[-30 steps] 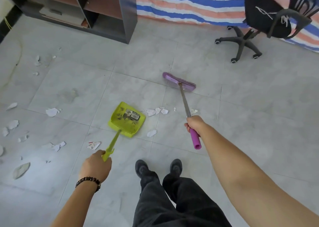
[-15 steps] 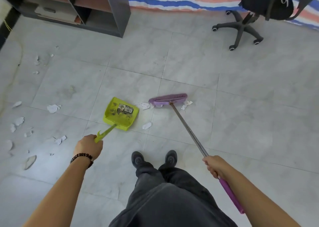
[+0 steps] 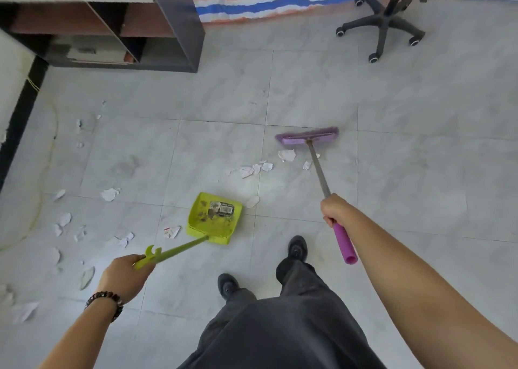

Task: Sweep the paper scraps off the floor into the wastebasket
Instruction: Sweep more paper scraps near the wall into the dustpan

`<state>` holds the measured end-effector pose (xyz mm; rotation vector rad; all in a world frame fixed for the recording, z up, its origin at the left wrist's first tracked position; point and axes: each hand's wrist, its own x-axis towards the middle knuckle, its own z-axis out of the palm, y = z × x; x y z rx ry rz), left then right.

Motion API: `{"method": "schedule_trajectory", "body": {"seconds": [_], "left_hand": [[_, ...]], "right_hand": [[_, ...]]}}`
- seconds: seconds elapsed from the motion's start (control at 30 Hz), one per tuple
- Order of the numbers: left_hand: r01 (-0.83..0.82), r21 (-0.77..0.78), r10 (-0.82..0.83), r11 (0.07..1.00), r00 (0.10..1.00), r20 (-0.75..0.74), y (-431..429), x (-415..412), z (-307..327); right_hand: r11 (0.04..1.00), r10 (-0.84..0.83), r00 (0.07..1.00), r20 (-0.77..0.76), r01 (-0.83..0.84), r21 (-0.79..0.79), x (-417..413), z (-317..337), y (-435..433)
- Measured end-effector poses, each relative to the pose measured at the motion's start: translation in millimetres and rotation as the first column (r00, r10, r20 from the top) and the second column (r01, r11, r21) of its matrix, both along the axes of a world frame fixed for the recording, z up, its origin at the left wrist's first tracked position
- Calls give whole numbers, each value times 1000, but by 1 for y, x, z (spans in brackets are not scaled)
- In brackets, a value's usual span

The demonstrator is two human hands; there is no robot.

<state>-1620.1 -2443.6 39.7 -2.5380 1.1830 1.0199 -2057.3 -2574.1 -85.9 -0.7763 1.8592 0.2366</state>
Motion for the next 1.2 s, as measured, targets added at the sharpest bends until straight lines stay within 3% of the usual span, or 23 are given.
{"method": "schedule_trajectory", "body": {"seconds": [0.13,0.33,0.43,0.53,0.6,0.7,0.87,1.03,1.1,1.2], "left_hand": [[62,26,-61,998,998,-30,11,18,-10],[200,51,-194,978,975,-108,14,34,-50],[185,48,-175,982,971,-162,14,42,-67],[170,58,-157,984,970,-186,19,49,-72],[179,59,-166,982,970,-176,22,49,-72],[157,53,-145,986,973,-181,21,47,-72],[101,54,-90,993,979,-182,23,43,-73],[17,106,2,994,984,-176,33,51,-77],[-30,121,50,992,985,-163,41,54,-79],[-95,123,115,988,978,-175,59,52,-78]], "right_hand": [[995,43,999,32,-46,89,39,20,26],[968,-236,949,209,211,133,123,60,102],[920,-388,875,291,348,182,140,84,130],[767,-641,698,320,563,309,132,107,144],[741,-672,664,328,602,298,134,123,147],[821,-570,745,346,530,212,155,125,137],[967,-231,921,313,253,-30,204,92,89],[992,-75,947,313,103,-74,234,38,52],[998,5,974,227,9,-61,234,16,47],[960,280,959,49,-280,-23,208,-5,58]]}}
